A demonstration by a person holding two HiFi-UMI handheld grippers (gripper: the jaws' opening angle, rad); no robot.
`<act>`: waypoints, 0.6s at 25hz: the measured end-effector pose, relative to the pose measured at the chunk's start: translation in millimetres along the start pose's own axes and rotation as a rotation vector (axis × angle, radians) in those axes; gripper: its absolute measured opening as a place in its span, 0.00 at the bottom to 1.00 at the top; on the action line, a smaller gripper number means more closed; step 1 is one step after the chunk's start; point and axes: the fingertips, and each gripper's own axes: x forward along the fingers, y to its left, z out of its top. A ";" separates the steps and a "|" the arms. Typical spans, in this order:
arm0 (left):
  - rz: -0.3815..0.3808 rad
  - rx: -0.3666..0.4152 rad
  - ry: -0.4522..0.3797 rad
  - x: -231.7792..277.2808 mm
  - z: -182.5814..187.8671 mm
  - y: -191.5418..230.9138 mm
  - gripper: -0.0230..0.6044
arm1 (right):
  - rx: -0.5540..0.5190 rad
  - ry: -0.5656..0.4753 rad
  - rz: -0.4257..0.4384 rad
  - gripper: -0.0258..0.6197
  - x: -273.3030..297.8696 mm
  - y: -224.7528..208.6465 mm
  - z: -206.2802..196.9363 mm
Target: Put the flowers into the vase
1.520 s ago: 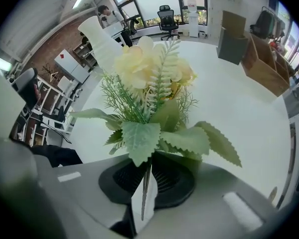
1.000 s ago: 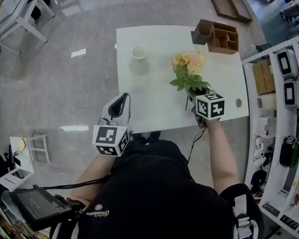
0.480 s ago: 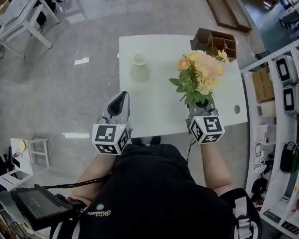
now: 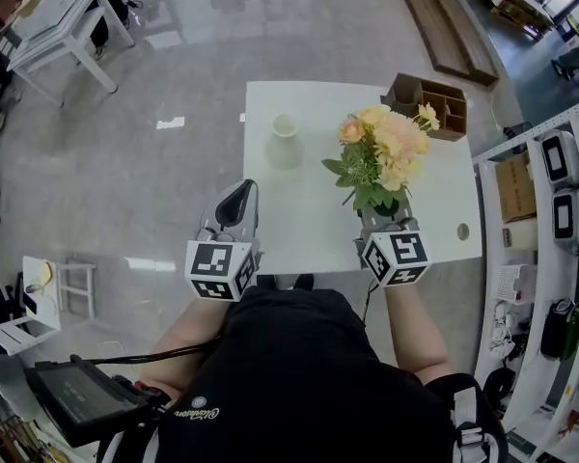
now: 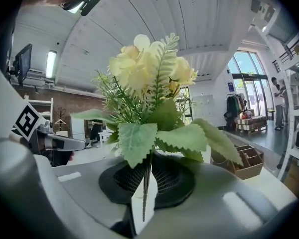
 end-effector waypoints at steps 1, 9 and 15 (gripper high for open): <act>0.011 -0.002 -0.004 -0.6 0.9 3.1 0.05 | -0.001 -0.005 0.018 0.10 5.2 7.4 2.0; 0.083 -0.018 -0.015 -14.1 3.0 31.0 0.05 | -0.010 -0.006 0.144 0.10 40.4 63.8 8.9; 0.105 -0.029 -0.017 -18.8 5.0 44.6 0.05 | -0.028 -0.028 0.171 0.10 59.1 76.3 27.7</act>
